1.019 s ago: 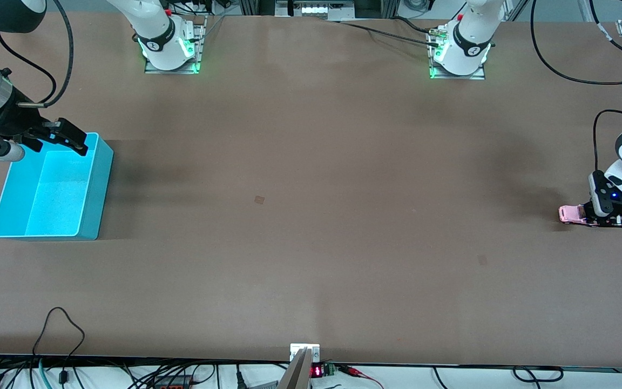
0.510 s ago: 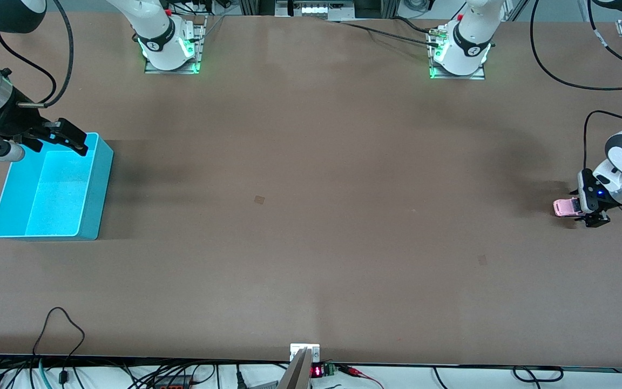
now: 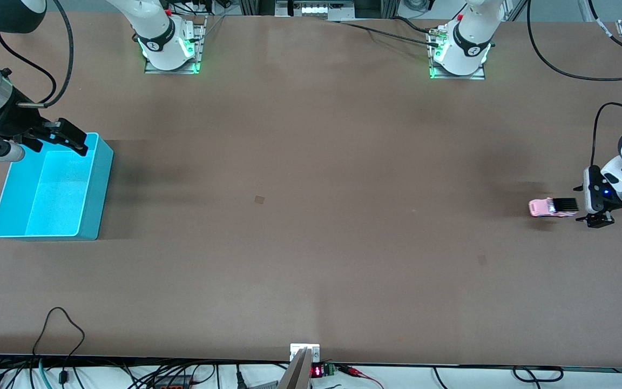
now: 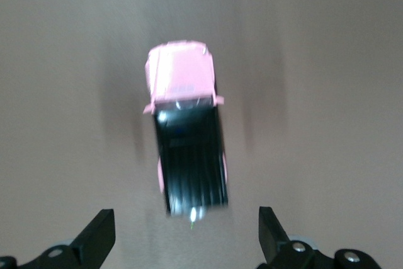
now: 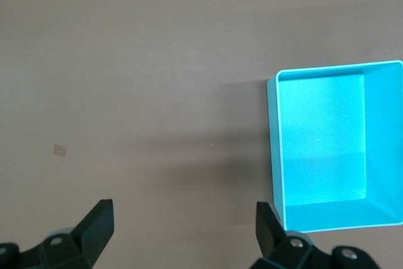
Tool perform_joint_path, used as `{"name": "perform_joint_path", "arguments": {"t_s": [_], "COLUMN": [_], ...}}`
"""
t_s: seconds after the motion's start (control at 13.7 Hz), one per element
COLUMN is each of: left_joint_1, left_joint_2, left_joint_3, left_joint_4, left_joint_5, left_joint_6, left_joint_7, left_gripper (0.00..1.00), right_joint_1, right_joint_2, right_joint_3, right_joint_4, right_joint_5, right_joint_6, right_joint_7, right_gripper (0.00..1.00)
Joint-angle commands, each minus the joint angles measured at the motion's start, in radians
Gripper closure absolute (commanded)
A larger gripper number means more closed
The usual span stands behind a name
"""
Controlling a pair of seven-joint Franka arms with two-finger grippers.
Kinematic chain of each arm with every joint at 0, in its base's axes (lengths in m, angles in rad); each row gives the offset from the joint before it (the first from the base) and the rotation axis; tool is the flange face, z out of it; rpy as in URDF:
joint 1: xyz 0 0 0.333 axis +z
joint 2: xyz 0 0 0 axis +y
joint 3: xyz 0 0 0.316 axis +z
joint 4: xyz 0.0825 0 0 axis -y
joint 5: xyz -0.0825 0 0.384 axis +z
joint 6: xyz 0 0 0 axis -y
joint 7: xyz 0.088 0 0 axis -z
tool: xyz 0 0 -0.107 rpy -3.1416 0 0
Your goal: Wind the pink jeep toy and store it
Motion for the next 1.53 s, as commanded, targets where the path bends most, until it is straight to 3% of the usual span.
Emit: {"name": "perform_joint_path", "arguments": {"t_s": [0.0,0.58,0.95,1.16,1.46], "left_joint_1": [-0.050,-0.200,-0.332,-0.378,-0.423], "left_joint_2": [-0.031,-0.044,-0.067,-0.099,-0.178], "left_joint_3": [0.004,-0.001,-0.004,0.002,0.018], "left_joint_4": [0.042,0.317,0.472,0.506,0.471], "left_joint_5": [0.014,0.063,0.071,0.054,-0.003], "left_joint_6": [-0.095,-0.570,-0.885,-0.968,-0.958], "left_joint_7": [-0.074,-0.499,-0.943,-1.217,-1.514], "left_gripper": [0.00,0.00,0.00,0.00,0.00], "right_joint_1": [-0.009,-0.009,-0.009,-0.009,-0.009], "right_joint_2": [0.009,0.009,0.009,0.009,0.009], "right_joint_3": [0.006,0.006,0.006,0.006,0.006], "right_joint_4": [0.019,0.019,0.019,0.019,0.019], "right_joint_5": [-0.001,-0.001,-0.001,-0.001,-0.001], "right_joint_6": [-0.008,-0.008,-0.008,-0.008,-0.008], "right_joint_7": [-0.002,-0.002,-0.002,-0.002,-0.002], "right_gripper": [0.00,0.00,0.00,0.00,0.00]}}
